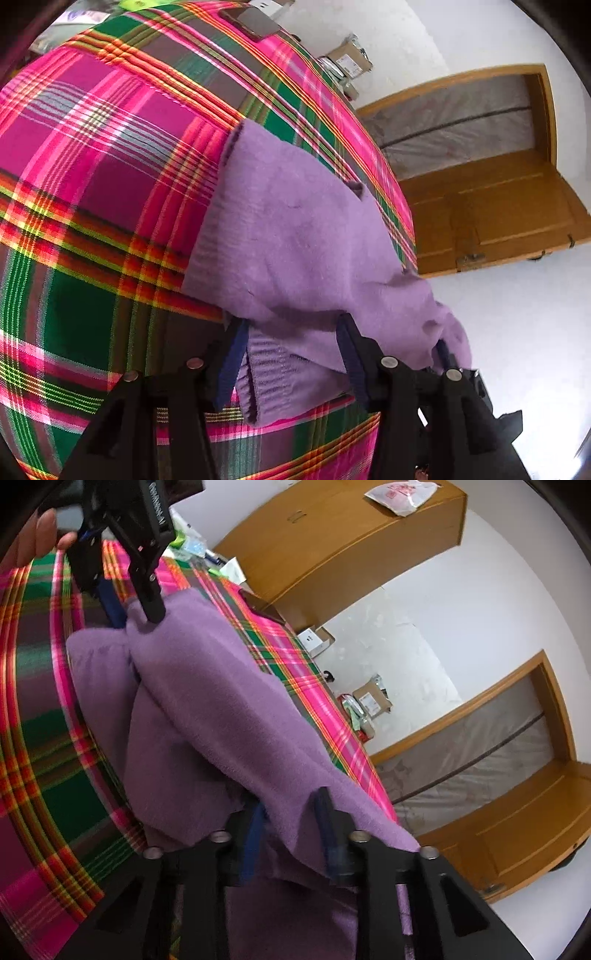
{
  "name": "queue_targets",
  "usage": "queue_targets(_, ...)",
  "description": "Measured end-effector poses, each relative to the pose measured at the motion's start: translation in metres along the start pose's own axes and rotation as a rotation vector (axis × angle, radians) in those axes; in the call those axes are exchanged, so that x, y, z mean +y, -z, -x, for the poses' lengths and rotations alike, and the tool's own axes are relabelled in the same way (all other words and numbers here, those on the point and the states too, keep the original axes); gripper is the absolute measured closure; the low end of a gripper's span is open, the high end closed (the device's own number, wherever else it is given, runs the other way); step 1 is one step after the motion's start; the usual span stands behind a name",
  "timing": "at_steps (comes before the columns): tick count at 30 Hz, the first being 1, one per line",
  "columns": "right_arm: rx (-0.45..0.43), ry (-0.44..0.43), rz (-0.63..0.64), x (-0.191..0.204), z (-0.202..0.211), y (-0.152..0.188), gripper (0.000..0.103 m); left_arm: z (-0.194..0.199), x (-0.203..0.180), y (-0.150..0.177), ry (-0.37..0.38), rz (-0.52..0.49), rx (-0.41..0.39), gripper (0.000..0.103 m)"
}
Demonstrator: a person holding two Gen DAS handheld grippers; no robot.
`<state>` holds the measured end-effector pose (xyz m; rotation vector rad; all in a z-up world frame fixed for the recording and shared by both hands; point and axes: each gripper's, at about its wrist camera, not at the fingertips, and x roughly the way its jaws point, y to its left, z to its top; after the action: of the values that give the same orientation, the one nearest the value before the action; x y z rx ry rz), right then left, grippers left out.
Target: Fold clothes
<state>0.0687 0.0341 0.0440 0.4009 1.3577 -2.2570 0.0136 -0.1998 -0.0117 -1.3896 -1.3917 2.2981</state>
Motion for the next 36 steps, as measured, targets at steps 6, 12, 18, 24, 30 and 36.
queue_targets(6,-0.006,0.0,-0.093,-0.017,-0.004,-0.008,0.095,0.006,-0.005,-0.003,0.006,0.006,-0.01,0.054)
queue_targets(12,-0.024,0.008,-0.186,-0.032,-0.005,-0.018,0.096,0.005,-0.012,0.004,0.049,0.019,-0.002,0.053)
queue_targets(18,-0.051,0.023,-0.223,-0.042,-0.004,-0.025,0.096,-0.005,-0.015,0.007,0.055,0.04,0.01,0.052)
queue_targets(24,-0.087,0.037,-0.268,-0.053,-0.001,-0.033,0.098,-0.014,-0.017,0.006,0.044,0.071,0.01,0.052)
queue_targets(30,-0.118,0.056,-0.267,-0.062,-0.003,-0.046,0.099,-0.013,-0.019,-0.008,0.085,0.123,-0.03,0.058)
queue_targets(36,-0.141,0.074,-0.257,-0.074,-0.011,-0.062,0.099,-0.015,-0.03,-0.023,0.091,0.117,-0.07,0.083)
